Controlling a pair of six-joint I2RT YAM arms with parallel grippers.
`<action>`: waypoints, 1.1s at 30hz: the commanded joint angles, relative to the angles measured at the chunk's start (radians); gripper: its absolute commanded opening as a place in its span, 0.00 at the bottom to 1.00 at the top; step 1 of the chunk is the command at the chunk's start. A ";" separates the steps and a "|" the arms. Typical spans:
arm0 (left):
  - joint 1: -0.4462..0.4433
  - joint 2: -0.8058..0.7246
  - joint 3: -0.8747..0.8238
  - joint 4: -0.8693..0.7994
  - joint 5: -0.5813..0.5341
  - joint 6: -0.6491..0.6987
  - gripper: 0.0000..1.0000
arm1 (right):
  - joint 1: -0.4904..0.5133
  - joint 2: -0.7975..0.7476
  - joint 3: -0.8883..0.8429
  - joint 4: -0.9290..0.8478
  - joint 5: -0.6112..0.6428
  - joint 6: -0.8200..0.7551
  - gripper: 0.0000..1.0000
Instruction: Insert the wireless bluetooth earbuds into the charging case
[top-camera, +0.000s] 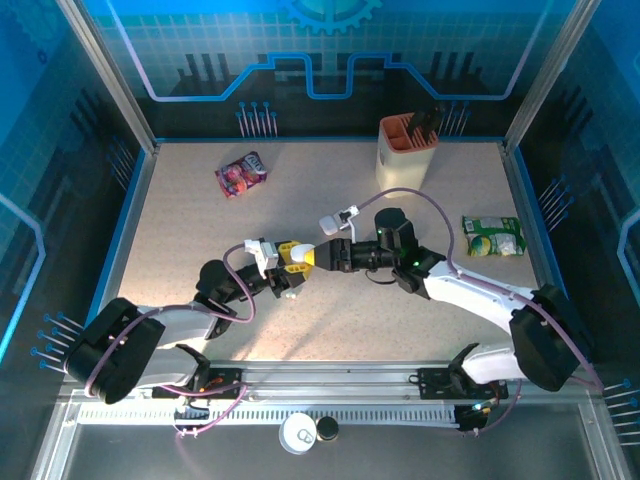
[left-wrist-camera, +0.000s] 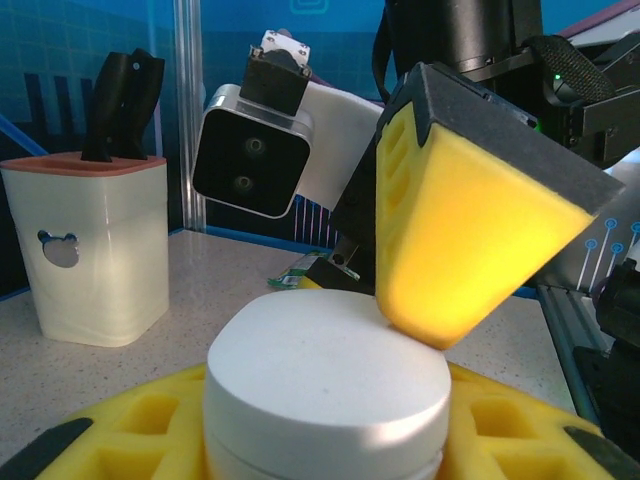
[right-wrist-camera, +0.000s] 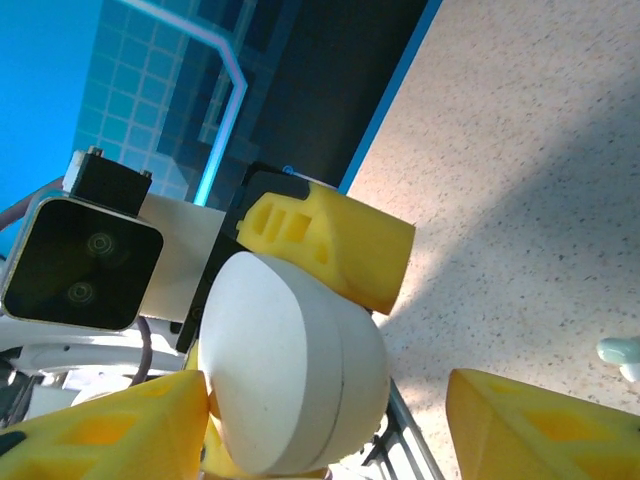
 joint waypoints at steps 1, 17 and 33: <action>-0.011 -0.022 0.013 0.043 0.042 0.009 0.34 | 0.012 0.025 -0.003 0.057 -0.030 0.035 0.58; -0.013 0.004 0.013 0.043 0.085 0.024 0.38 | 0.005 0.063 -0.002 0.125 -0.037 0.072 0.20; -0.011 -0.078 -0.087 -0.132 0.008 0.132 0.99 | -0.031 0.078 0.031 -0.333 0.239 -0.279 0.11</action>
